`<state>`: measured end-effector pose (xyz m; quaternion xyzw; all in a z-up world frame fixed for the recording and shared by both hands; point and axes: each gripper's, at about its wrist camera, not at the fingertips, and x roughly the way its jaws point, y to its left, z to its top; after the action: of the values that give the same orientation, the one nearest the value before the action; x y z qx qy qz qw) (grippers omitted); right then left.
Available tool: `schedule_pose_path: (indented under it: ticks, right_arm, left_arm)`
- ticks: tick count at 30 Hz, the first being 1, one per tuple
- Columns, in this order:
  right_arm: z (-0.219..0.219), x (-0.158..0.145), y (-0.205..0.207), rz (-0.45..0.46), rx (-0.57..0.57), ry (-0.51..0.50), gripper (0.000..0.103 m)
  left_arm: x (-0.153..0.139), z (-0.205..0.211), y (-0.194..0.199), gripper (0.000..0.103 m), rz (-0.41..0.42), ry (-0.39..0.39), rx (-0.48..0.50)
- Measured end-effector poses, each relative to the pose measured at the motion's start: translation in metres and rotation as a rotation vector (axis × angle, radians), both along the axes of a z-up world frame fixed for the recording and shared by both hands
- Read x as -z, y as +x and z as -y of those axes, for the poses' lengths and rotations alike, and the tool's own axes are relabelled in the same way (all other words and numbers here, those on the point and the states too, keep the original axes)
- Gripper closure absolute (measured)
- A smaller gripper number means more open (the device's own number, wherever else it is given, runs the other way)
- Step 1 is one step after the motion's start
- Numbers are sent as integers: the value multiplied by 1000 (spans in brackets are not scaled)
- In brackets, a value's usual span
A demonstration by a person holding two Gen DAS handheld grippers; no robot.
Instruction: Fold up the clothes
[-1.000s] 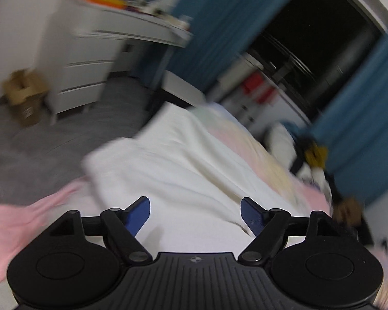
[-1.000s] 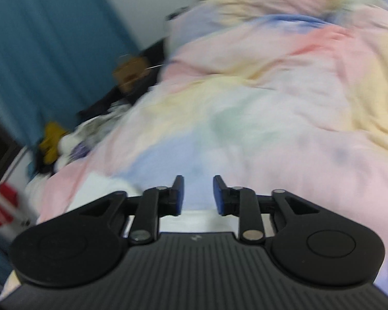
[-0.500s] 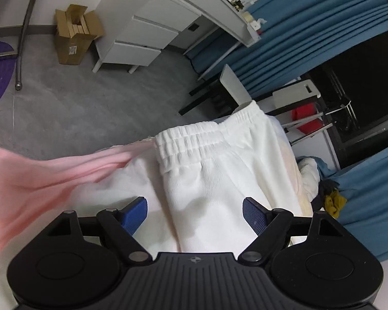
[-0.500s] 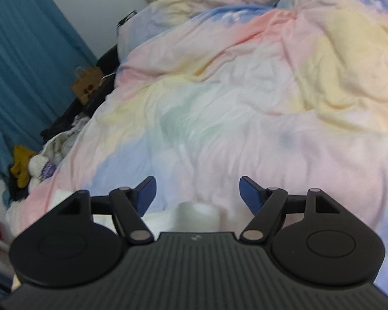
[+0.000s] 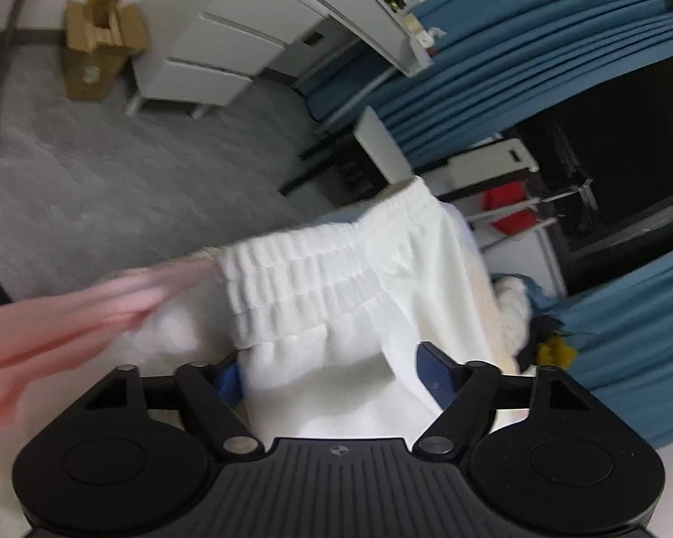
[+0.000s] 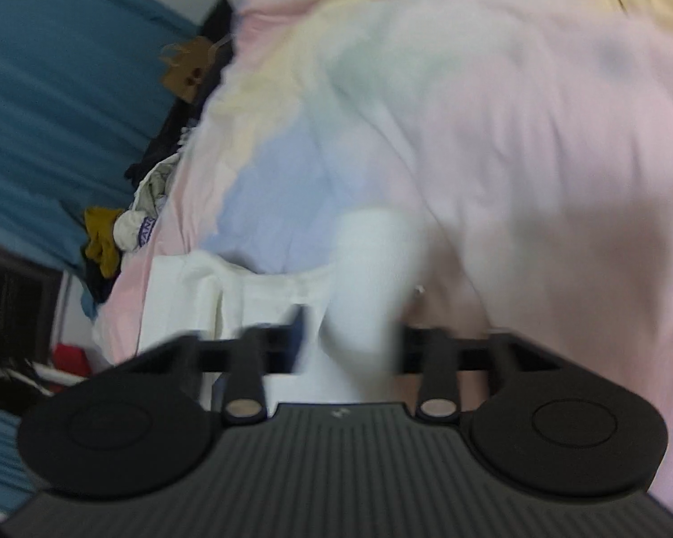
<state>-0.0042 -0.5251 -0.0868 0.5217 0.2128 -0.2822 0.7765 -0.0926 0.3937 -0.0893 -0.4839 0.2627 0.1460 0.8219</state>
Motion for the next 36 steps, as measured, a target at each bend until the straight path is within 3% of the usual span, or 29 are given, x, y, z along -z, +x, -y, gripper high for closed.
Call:
schedule_pose_path:
  ticks: [3,8,13,17,24,31,36]
  right_arm:
    - [-2,-10,5,-3,-18,-64,97]
    - [-1,-28,-4,65,-4,-128,97]
    - [1,-51,-6,133,8,-147,98]
    - [1,-78,24,166,-11,-157,98]
    - [-5,-115,150,138,-69,-229,98]
    - [-13,-76,292,-9,-127,-263,97]
    - [-24,-38,356,-78,-202,-333,97]
  left_arm:
    - [-6,5,2,62,-2,37,-11]
    - [-29,4,-4,94,4,44,-12]
    - [-74,1,-10,97,51,73,-6]
    - [-107,-6,15,97,85,43,-31]
    - [-135,-12,133,97,55,45,-90]
    - [-114,-5,288,97,-79,180,-73]
    - [-83,6,370,96,-196,268,-54]
